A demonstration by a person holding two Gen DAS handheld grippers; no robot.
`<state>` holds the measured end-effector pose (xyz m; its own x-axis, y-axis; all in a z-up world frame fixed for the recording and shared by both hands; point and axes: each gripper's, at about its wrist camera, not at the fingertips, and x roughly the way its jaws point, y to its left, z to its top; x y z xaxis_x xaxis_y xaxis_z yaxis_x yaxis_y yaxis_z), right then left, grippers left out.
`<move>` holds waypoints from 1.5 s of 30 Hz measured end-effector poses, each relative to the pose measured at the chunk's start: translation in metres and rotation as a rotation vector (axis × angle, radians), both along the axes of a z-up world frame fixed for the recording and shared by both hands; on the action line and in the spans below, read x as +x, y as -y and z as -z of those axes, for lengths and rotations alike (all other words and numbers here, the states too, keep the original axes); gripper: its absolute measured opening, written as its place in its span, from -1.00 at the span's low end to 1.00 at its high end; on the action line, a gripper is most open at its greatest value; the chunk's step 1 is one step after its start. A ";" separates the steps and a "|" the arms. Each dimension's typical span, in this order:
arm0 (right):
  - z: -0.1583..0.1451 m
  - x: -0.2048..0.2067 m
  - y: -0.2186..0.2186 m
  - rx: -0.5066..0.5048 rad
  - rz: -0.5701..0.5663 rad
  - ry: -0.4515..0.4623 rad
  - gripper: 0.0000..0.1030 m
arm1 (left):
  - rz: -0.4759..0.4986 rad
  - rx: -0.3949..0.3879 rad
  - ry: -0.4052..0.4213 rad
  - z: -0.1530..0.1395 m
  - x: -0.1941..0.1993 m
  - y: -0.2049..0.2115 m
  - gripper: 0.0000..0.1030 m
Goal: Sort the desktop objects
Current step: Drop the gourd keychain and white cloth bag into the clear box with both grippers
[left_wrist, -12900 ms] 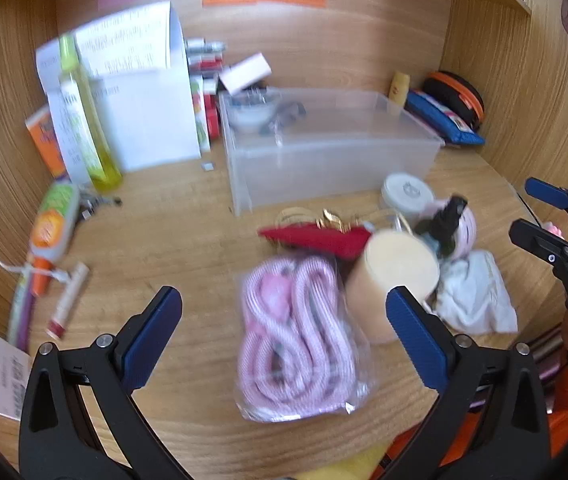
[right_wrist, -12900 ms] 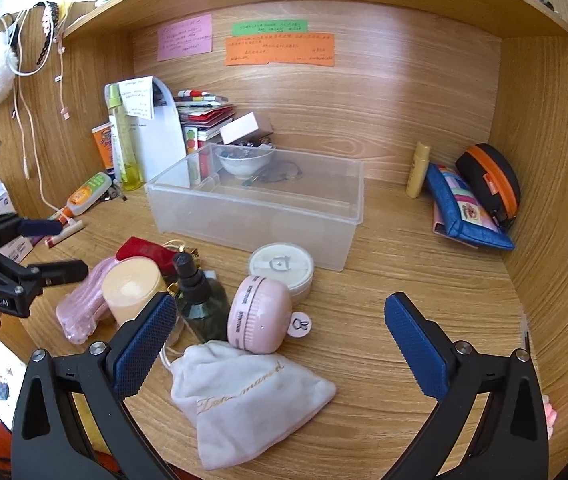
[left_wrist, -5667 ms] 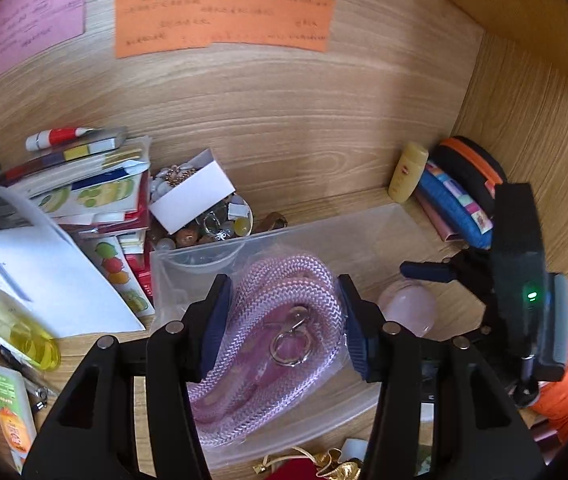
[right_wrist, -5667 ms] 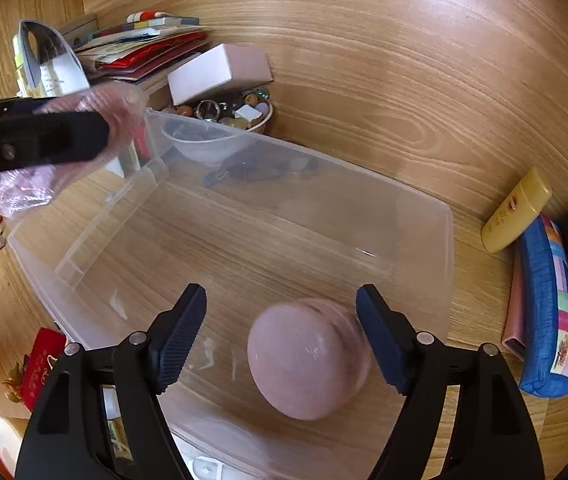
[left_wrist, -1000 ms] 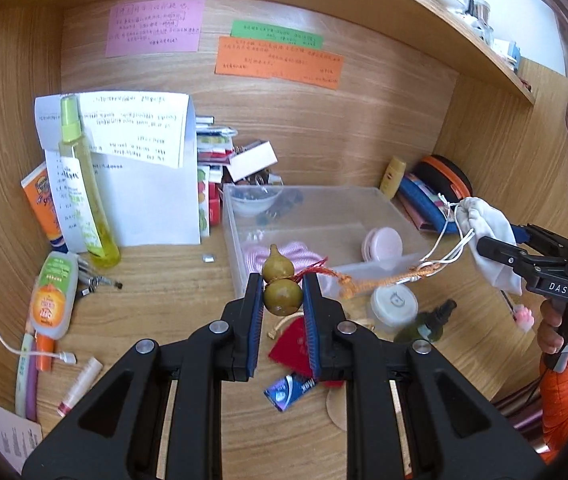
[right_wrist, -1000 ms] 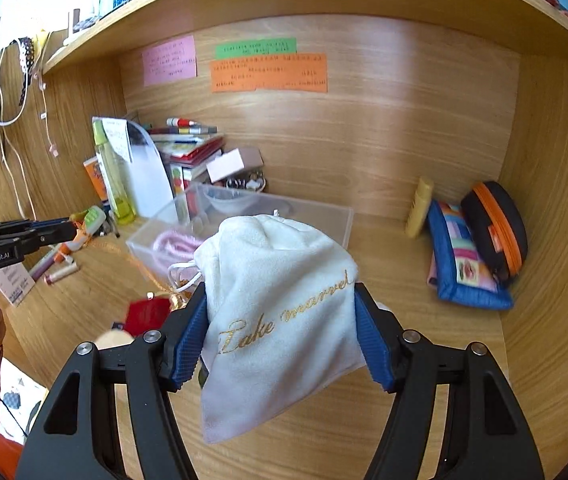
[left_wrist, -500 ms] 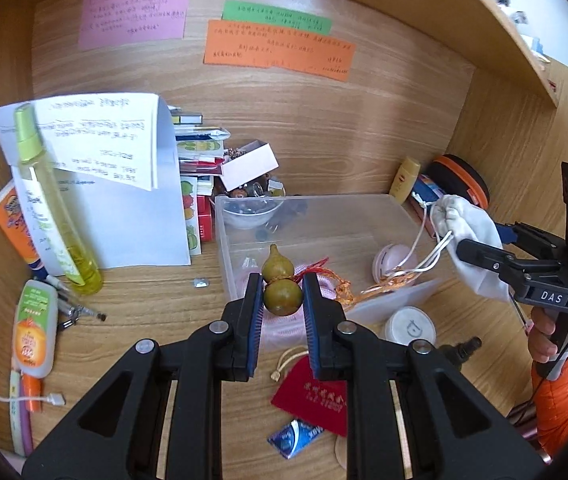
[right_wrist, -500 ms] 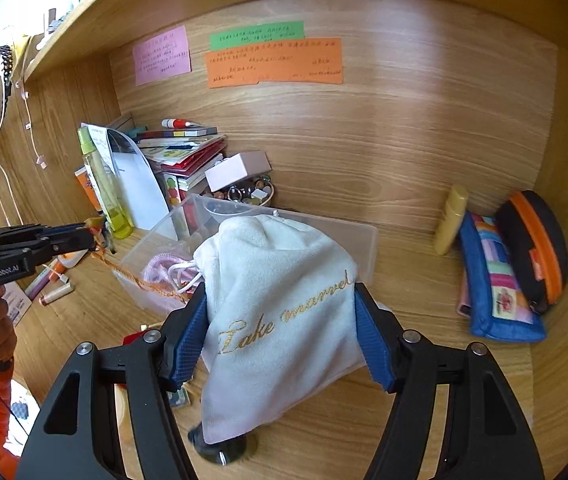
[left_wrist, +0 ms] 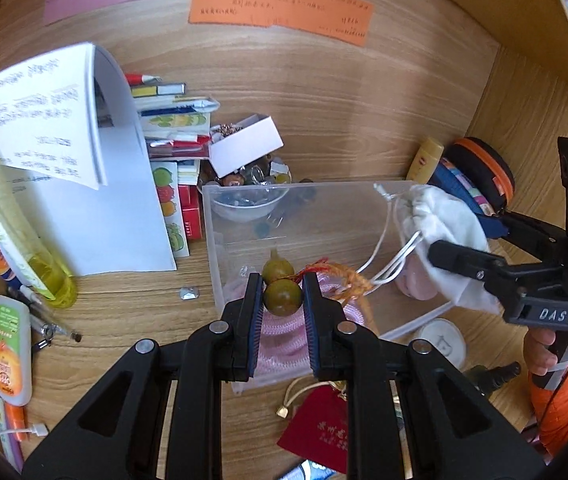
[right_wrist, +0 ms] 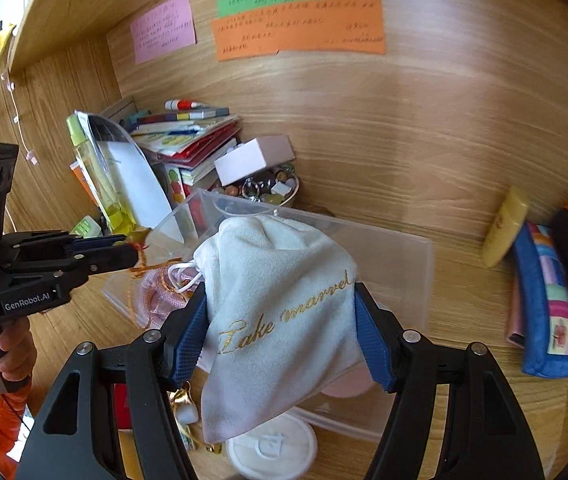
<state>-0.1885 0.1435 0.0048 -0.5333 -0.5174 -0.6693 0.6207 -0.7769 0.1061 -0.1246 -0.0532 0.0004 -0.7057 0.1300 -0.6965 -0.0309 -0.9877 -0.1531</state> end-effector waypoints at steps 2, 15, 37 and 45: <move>0.008 -0.003 0.006 0.011 -0.012 0.014 0.24 | 0.007 0.007 0.012 0.004 -0.005 0.000 -0.64; 0.033 -0.005 0.023 0.093 -0.044 0.003 0.27 | 0.049 0.005 0.046 0.025 -0.012 -0.004 -0.64; 0.023 0.008 0.020 0.170 0.013 -0.017 0.59 | 0.081 -0.040 -0.057 -0.004 0.022 -0.020 0.14; 0.006 0.034 0.003 0.144 0.048 -0.057 0.59 | 0.029 -0.081 -0.080 -0.014 0.042 -0.021 0.52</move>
